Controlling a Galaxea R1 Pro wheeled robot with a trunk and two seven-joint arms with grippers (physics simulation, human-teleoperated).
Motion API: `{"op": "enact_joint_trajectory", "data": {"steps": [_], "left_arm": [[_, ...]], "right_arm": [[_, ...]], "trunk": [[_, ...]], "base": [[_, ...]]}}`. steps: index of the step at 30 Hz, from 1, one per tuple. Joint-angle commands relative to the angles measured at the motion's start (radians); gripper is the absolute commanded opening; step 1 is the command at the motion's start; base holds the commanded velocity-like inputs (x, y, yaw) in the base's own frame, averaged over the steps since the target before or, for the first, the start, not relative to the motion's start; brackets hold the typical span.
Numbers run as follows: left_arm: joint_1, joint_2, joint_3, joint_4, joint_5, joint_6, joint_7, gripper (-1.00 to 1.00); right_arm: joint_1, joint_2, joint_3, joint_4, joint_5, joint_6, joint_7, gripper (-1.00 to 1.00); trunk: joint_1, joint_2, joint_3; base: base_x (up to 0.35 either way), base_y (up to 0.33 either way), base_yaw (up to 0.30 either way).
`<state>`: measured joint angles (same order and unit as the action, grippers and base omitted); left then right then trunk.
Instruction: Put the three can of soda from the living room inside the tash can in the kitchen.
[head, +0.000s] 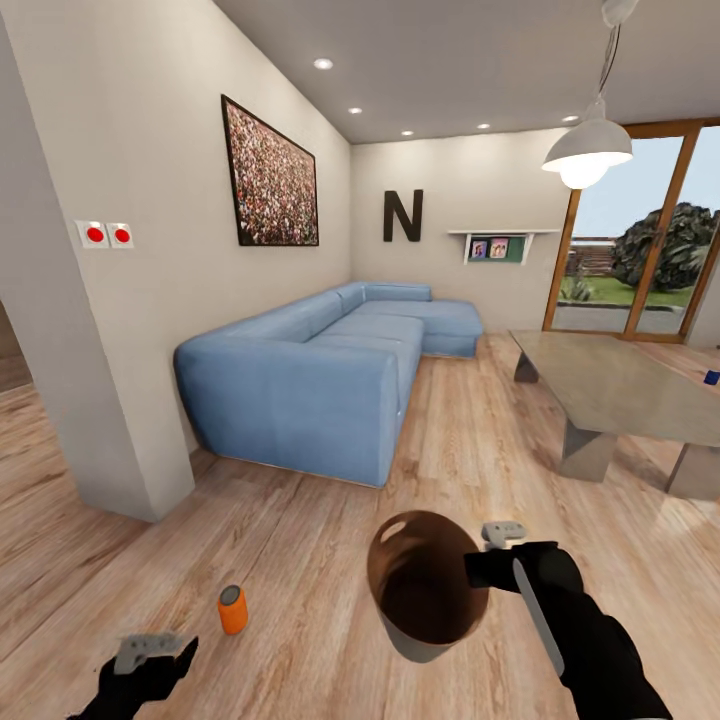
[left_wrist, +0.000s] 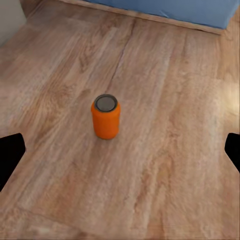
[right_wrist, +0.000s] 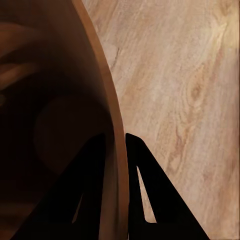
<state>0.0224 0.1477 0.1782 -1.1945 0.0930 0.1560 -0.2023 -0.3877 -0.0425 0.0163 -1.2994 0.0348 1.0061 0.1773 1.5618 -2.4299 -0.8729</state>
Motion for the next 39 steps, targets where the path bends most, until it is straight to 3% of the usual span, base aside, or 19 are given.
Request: {"op": "enact_joint_trajectory", "data": {"steps": [1,3,6,10,17,19,25,39], "left_arm": [[-0.012,-0.006,-0.031,0.010,-0.002,0.000,0.044,1.00],[-0.061,-0.021,-0.087,0.057,-0.005,0.000,0.125,1.00],[-0.117,-0.042,-0.117,0.127,-0.008,0.000,0.166,1.00],[-0.199,-0.060,-0.137,0.247,-0.009,-0.002,0.196,1.00],[-0.300,-0.070,-0.146,0.401,-0.010,-0.002,0.213,1.00],[-0.355,-0.070,-0.146,0.448,-0.010,-0.004,0.214,1.00],[-0.379,-0.068,-0.146,0.476,-0.011,-0.056,0.214,1.00],[-0.380,-0.068,-0.146,0.481,-0.012,-0.061,0.213,1.00]], "right_arm": [[-0.001,-0.004,0.000,-0.001,-0.027,0.002,0.004,-1.00],[-0.001,-0.014,-0.001,-0.001,-0.027,0.002,0.004,-1.00],[-0.002,-0.018,-0.001,-0.001,-0.027,0.002,0.004,-1.00],[-0.002,-0.022,-0.001,-0.001,-0.027,0.002,0.004,-1.00],[-0.002,-0.023,0.000,-0.001,-0.026,0.002,0.004,-1.00],[-0.002,-0.023,0.000,-0.001,-0.026,0.002,0.004,-1.00],[-0.002,-0.023,0.001,-0.001,-0.026,0.001,0.004,-1.00],[-0.002,-0.025,-0.001,-0.001,-0.026,0.002,0.003,-1.00]], "trunk": [[0.000,0.000,0.000],[0.000,0.000,0.000],[0.000,0.000,0.000],[0.000,0.000,0.000],[0.000,0.000,0.000],[0.000,0.000,0.000],[0.000,0.000,0.000],[0.000,0.000,0.000]], "base": [[0.000,0.000,0.000],[0.000,0.000,0.000],[0.000,0.000,0.000],[0.000,0.000,0.000],[0.000,0.000,0.000],[0.000,0.000,0.000],[0.095,0.000,0.000],[0.158,0.000,0.000]]}}
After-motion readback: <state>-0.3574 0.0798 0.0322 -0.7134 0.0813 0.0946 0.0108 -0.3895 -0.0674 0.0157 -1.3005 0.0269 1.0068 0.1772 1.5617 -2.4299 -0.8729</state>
